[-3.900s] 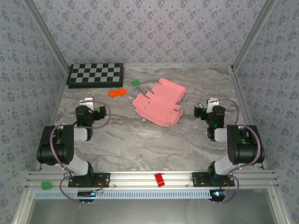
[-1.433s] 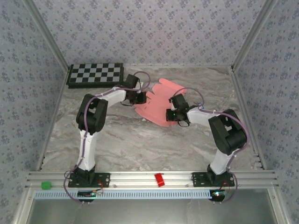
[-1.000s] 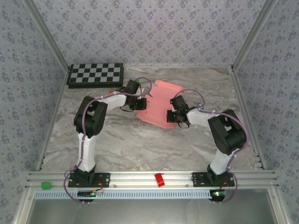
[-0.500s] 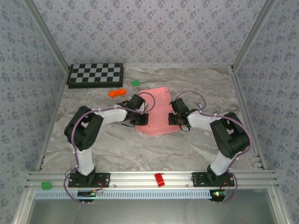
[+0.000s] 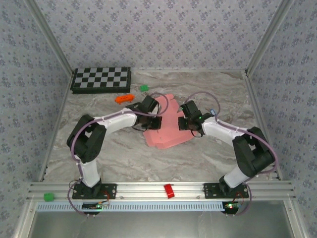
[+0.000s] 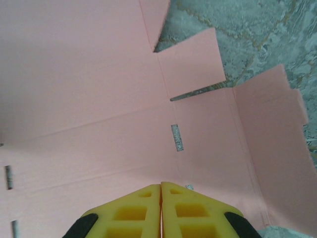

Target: Fold the paper box

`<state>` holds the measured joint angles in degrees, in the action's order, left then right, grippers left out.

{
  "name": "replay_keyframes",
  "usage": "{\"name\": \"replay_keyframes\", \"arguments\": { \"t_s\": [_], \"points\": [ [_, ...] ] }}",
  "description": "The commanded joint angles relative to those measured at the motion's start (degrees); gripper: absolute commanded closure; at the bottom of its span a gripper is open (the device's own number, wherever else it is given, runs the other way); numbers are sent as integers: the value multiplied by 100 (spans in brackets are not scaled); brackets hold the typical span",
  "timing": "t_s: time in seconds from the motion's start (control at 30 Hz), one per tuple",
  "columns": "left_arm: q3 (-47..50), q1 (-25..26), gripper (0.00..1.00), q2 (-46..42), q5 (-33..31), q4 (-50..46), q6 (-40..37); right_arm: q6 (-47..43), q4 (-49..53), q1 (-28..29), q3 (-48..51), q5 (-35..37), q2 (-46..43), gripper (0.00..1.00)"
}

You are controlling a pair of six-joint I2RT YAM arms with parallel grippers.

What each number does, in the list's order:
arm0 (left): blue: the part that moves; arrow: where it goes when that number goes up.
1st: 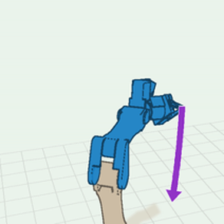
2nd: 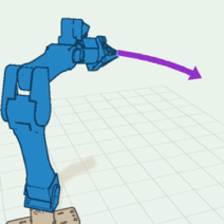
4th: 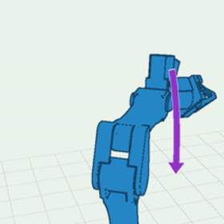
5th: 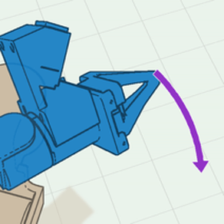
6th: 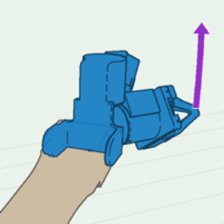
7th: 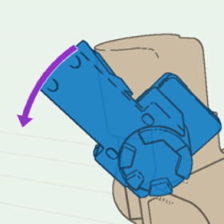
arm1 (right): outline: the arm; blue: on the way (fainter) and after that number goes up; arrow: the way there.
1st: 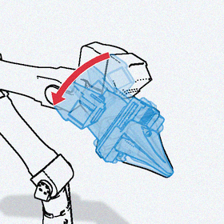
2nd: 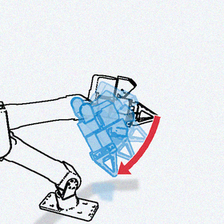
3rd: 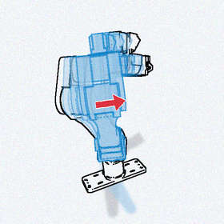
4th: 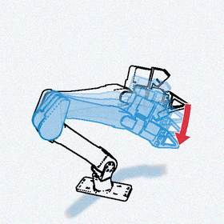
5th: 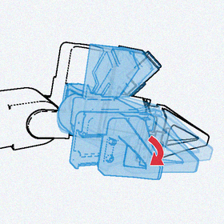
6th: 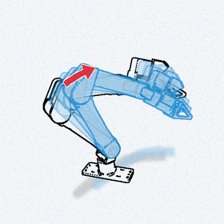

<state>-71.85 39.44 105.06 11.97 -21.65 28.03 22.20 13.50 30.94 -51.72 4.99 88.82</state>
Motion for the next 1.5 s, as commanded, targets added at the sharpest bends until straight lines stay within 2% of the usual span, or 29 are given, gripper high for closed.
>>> {"name": "replay_keyframes", "arguments": {
  "t_s": [0.0, 0.17, 0.4, 0.67, 0.77, 0.9, 1.23, 1.47],
  "points": [
    [-667, -297, 100, 237, 24, -172, -266, 40, 202, 85, -30, -247, -125, 92],
    [-1820, -682, 100, 1182, 204, -343, -669, 253, -37, 245, 156, -504, -31, 100],
    [-3281, -1175, 100, 2522, 663, -467, -798, 710, -524, 425, 394, -650, 253, 100],
    [-4217, -1265, 100, 3367, 658, -999, -877, 787, -755, 441, 479, -693, 718, 100],
    [-4018, -1269, 100, 3353, 546, -1101, -867, 726, -652, 389, 445, -697, 858, 100],
    [-3260, -1265, 100, 2994, 311, -1132, -853, 643, -566, 319, 418, -635, 920, 100],
    [-457, -1145, 100, 1121, -375, -538, -532, 273, -192, 167, -49, -499, 1286, 100],
    [946, -835, 100, 139, -1030, -510, -157, -195, 275, 117, -727, -335, 1702, 100]
  ]
}}
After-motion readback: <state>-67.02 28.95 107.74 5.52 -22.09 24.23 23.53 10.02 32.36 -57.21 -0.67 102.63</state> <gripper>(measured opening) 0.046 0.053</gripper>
